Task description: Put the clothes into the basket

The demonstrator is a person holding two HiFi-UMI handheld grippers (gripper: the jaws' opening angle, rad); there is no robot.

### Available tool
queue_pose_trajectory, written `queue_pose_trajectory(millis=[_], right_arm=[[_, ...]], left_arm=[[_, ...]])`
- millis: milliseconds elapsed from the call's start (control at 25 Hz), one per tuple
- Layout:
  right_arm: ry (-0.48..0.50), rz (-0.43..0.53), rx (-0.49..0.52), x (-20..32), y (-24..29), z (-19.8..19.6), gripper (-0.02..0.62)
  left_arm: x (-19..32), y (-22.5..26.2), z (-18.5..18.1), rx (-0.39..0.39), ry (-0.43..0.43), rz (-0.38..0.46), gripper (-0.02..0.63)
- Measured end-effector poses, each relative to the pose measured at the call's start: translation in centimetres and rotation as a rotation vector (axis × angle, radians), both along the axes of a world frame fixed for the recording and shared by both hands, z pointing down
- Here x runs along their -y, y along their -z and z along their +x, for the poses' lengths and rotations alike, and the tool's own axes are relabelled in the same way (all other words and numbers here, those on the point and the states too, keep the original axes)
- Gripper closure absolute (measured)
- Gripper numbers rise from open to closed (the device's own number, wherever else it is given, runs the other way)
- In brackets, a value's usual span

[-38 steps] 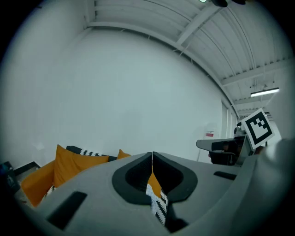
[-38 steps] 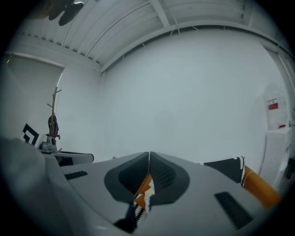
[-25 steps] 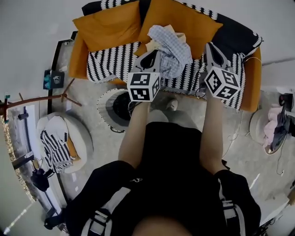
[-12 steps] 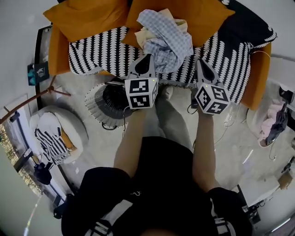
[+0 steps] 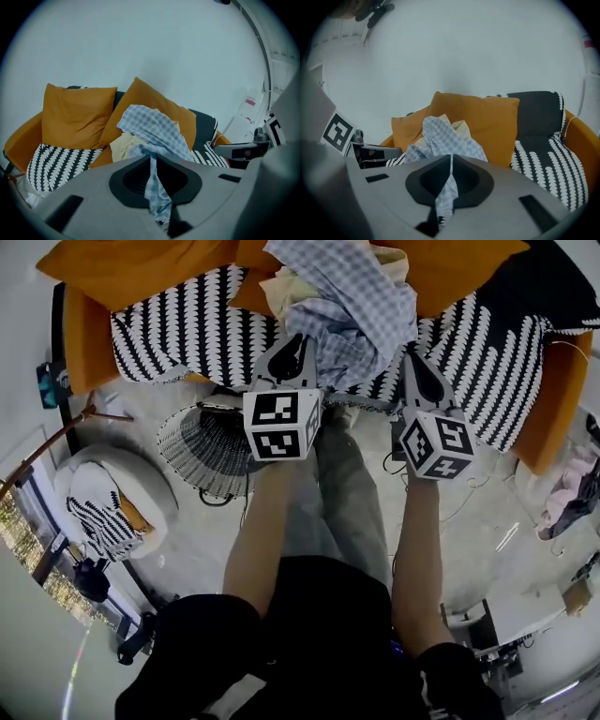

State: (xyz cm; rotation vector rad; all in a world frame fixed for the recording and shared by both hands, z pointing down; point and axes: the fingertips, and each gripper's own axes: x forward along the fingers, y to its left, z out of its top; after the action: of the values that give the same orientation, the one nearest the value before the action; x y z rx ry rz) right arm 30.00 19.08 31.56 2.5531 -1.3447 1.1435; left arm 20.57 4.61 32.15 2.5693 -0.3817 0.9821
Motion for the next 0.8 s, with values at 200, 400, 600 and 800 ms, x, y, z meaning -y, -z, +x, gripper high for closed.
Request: queue_pose_trajectory(millis=[200, 400, 600, 800], right_arm=[[0.076, 0.01, 0.05, 1.8, -4.1, 1.2, 0.354], [0.097, -0.037, 0.089, 2.8, -8.9, 2.6, 0.324], [0.107, -0.043, 0.136, 3.6, -11.5, 2.6, 0.318], [0.126, -0.019, 0.19, 4.3, -13.4, 2.4, 0.319]], left_arm=[[1.1, -3.2, 0.4, 0.027, -0.003, 0.016, 0.404], [1.3, -7.2, 0.5, 0.061, -0.029, -0.061, 0.356], [0.2, -9.2, 1.3, 0.064, -0.053, -0.102, 0.357], [-0.3, -10.1, 1.7, 0.109, -0.086, -0.065, 0.391]])
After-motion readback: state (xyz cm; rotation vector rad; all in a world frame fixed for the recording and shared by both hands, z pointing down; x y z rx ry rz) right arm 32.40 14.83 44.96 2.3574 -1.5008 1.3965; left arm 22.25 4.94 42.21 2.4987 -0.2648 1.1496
